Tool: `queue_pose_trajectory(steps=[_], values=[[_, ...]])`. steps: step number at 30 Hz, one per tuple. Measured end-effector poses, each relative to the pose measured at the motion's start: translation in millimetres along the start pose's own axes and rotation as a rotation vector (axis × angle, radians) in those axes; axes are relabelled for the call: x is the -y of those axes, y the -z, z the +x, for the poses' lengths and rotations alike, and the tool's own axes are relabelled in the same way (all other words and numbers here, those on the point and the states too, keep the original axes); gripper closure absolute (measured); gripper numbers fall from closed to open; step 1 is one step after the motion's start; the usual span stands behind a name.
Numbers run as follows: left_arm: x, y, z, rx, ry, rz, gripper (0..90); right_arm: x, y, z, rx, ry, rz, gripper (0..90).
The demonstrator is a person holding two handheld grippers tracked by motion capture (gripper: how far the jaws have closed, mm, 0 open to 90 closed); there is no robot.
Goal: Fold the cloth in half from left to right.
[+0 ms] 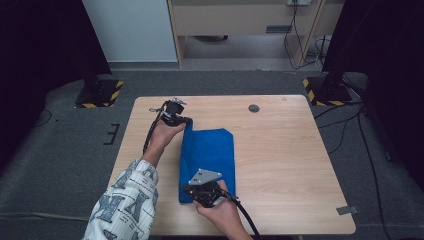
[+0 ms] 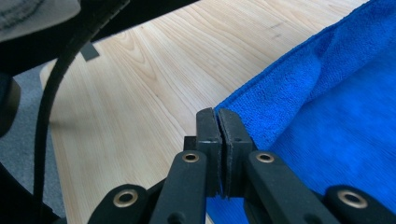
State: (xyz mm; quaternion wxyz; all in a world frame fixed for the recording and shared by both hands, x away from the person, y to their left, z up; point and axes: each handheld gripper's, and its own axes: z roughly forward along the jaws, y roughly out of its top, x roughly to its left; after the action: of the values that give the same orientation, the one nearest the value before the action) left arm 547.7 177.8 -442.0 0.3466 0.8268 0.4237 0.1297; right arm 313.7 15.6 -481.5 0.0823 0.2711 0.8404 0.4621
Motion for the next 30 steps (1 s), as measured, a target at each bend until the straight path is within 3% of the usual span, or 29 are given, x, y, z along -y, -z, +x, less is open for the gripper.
queue_pose_trajectory(steps=[7, 20, 30], values=[[-12.5, -4.3, -21.0, 0.017, -0.023, -0.004, 88.1, 2.6, 11.6, -0.8, 0.019, 0.015, -0.006, 88.2], [-16.1, -17.2, -30.4, 0.025, -0.011, -0.009, 88.1, 8.6, 27.3, -2.8, 0.046, 0.031, -0.021, 88.2], [-18.3, -25.8, -41.2, 0.049, -0.026, -0.004, 88.0, 16.1, 34.1, -14.8, 0.051, 0.004, -0.011, 88.2]])
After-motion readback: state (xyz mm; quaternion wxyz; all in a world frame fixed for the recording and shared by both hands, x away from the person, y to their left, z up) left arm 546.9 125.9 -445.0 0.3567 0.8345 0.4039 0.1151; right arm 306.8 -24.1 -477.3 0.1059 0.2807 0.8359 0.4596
